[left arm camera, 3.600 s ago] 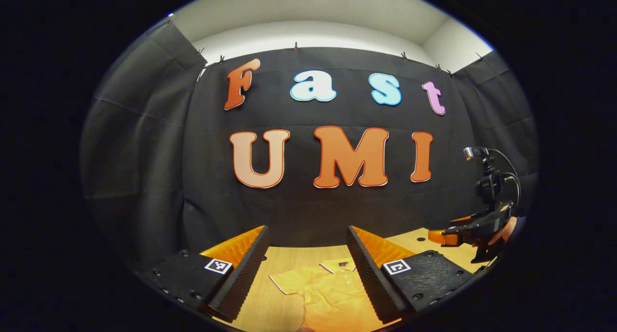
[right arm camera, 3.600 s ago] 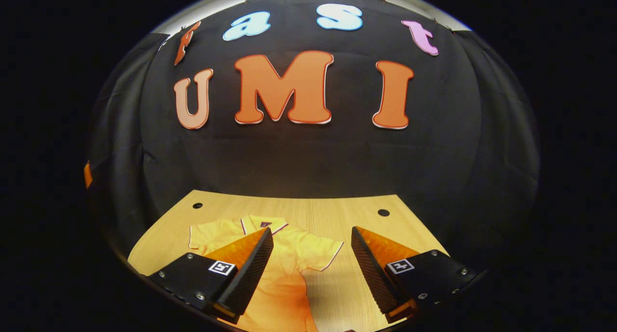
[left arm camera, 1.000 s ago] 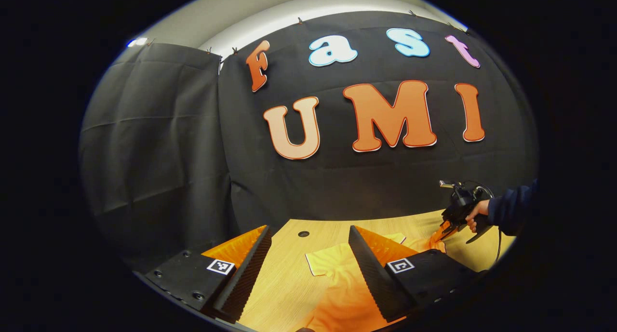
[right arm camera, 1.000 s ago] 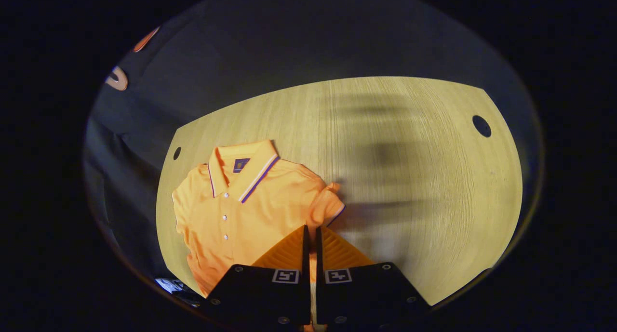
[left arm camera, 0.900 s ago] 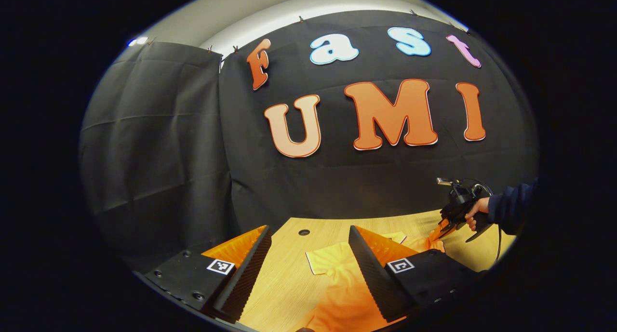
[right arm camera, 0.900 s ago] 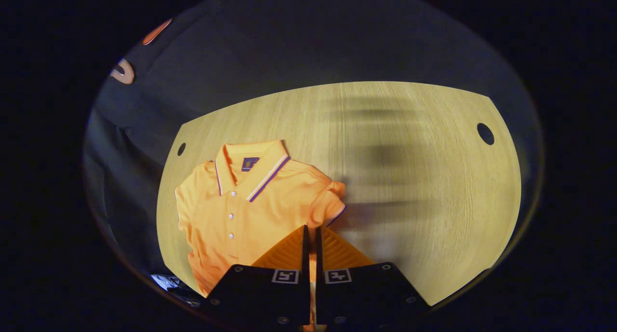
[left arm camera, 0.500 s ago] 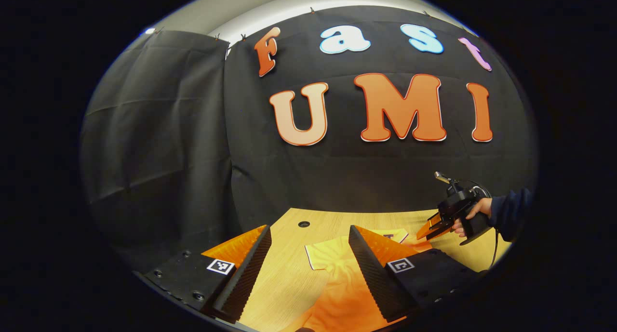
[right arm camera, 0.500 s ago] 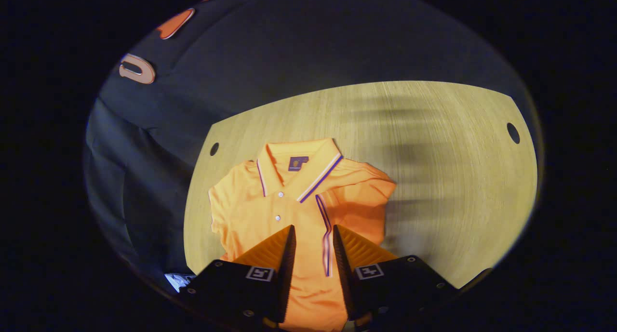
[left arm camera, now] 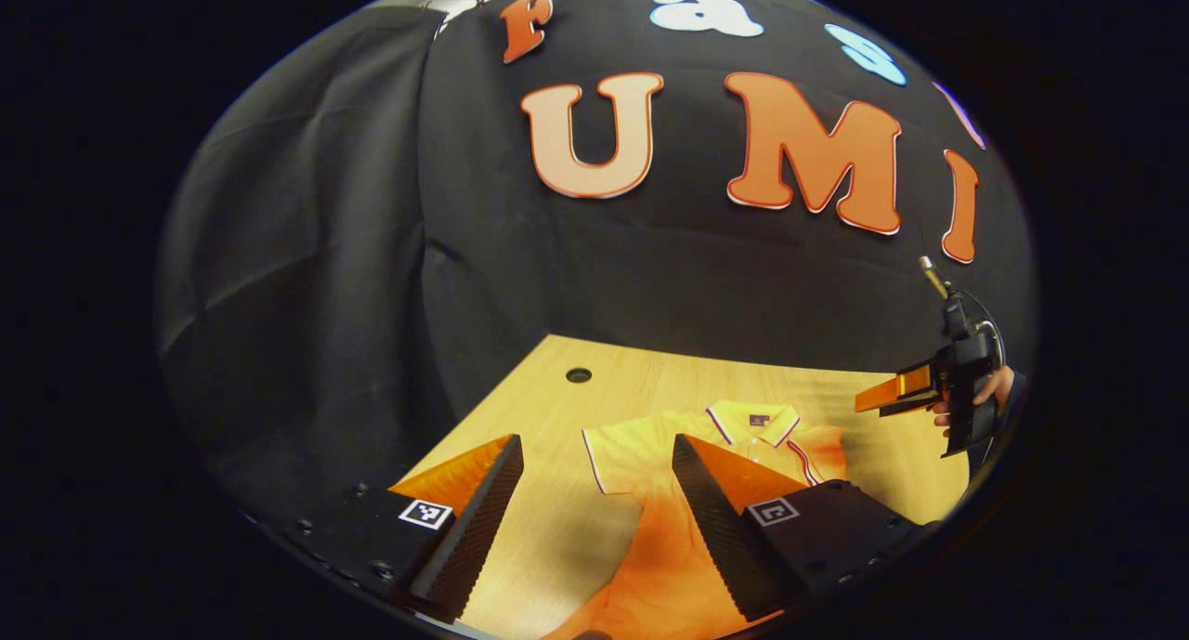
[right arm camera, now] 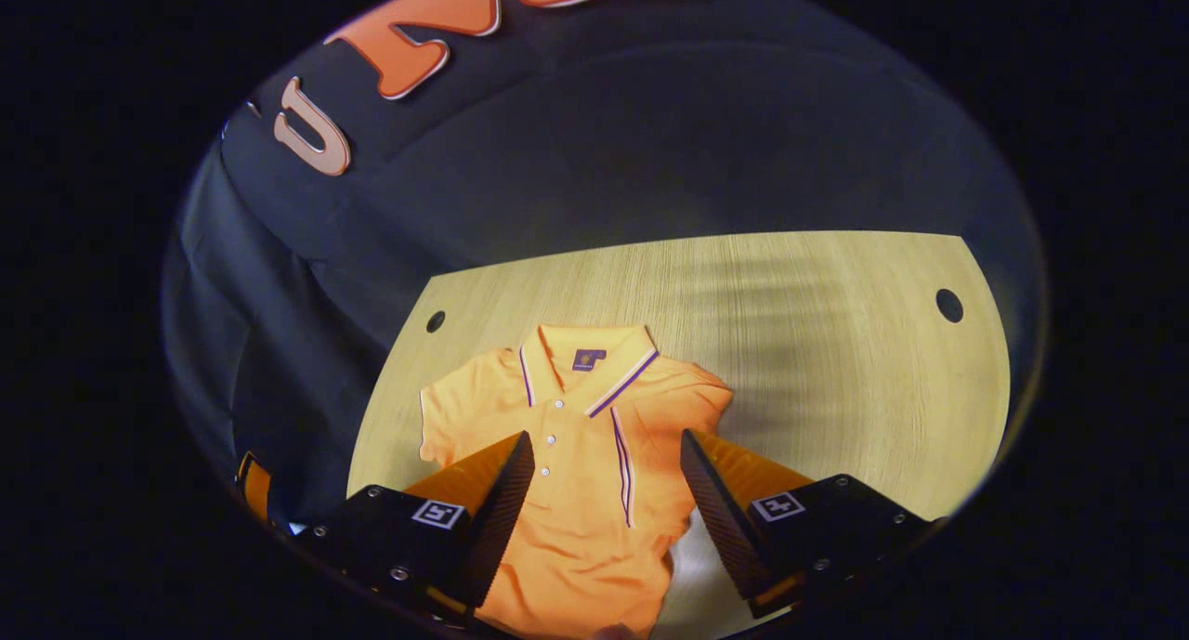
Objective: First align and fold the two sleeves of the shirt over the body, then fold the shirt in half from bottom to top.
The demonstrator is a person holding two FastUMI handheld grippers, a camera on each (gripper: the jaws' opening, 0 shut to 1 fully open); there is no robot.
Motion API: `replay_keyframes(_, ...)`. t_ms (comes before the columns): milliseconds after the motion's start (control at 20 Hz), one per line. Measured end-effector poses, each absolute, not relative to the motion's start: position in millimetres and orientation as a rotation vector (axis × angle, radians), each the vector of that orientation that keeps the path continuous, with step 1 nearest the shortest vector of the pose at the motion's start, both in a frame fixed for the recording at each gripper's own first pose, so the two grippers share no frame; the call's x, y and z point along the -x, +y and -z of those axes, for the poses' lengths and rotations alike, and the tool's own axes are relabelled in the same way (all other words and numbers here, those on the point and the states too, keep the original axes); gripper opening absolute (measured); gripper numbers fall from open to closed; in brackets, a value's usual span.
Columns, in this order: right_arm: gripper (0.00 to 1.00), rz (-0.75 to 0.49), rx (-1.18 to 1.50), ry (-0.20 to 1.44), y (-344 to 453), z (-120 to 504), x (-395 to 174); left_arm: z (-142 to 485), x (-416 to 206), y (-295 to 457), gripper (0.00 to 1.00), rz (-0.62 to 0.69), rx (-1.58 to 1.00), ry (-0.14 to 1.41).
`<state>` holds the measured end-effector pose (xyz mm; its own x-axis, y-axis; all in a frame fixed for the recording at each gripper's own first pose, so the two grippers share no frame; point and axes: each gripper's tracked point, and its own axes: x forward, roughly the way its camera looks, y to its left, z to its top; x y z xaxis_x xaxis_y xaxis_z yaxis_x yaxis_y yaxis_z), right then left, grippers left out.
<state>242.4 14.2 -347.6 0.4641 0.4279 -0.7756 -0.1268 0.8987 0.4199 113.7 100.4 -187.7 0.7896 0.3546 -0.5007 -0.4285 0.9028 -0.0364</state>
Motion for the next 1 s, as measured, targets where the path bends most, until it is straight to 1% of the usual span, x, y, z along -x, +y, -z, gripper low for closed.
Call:
replay_keyframes(150,0.97,-0.272,-0.321,0.955,4.8,325.0,-228.6,226.6,-138.5,118.8,0.99,-0.361,0.226,0.633)
replay_keyframes(300,0.98,-0.167,-0.317,0.859,-7.0,300.2,-213.8,259.1,-161.3,133.6,0.98,-0.288,0.269,0.772)
replay_keyframes(450,0.98,-0.076,-0.284,0.818,-17.6,285.0,-191.2,289.2,-183.7,147.0,0.98,-0.238,0.292,0.871)
replay_keyframes(500,0.98,-0.048,-0.273,0.794,-19.9,278.6,-186.6,299.8,-189.5,150.1,0.96,-0.226,0.3,0.912)
replay_keyframes(550,0.98,-0.016,-0.265,0.766,-23.0,271.5,-181.6,312.4,-196.9,152.7,0.98,-0.207,0.308,0.953)
replay_keyframes(650,0.98,0.029,-0.273,0.737,-25.2,260.2,-168.6,331.4,-211.7,153.9,0.98,-0.175,0.325,1.022)
replay_keyframes(700,0.98,0.051,-0.281,0.723,-26.5,254.8,-163.4,338.3,-218.6,153.6,0.96,-0.166,0.335,1.053)
replay_keyframes(850,0.98,0.112,-0.282,0.69,-32.0,239.6,-143.4,357.2,-239.3,159.7,0.96,-0.144,0.333,1.119)
replay_keyframes(1000,0.99,0.139,-0.266,0.666,-33.3,228.2,-122.4,377.8,-255.1,161.0,0.95,-0.138,0.341,1.195)
